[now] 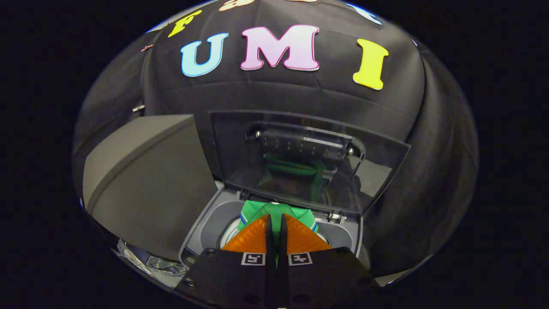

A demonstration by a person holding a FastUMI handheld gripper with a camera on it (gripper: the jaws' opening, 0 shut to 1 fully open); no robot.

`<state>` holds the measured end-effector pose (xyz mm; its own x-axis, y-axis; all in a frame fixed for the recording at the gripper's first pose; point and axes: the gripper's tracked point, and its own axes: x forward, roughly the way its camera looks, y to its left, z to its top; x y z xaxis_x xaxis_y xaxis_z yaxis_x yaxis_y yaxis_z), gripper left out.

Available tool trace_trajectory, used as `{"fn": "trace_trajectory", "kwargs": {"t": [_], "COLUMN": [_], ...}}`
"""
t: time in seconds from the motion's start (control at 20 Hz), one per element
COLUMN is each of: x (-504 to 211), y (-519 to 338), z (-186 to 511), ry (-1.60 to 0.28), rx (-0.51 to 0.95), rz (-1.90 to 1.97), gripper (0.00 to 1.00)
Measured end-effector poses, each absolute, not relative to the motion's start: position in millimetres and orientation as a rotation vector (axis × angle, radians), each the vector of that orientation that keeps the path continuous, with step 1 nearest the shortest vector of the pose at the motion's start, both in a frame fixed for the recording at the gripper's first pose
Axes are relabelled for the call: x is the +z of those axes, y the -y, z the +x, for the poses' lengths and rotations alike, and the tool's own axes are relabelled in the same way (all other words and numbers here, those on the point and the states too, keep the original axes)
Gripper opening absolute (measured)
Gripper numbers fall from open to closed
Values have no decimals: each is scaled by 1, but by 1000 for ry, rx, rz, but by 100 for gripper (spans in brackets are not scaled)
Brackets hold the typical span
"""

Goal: Put the clothes into the washing machine and then close the washing machine lid.

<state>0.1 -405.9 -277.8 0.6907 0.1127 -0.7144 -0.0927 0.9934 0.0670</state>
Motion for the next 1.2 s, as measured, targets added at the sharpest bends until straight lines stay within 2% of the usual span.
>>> {"fn": "trace_trajectory", "kwargs": {"t": [0.45,0.8,0.85,0.95,1.15,1.2], "x": [-381,-390,-392,-387,-381,-378], "y": [418,404,401,406,411,416], "z": [-47,-59,-61,-58,-43,-44], "ry": [-1019,-1038,-1055,-1044,-981,-974], "rx": [15,55,65,50,3,-10], "rz": [27,63,68,82,158,162], "gripper": [5,5,8,24,100,99]}}
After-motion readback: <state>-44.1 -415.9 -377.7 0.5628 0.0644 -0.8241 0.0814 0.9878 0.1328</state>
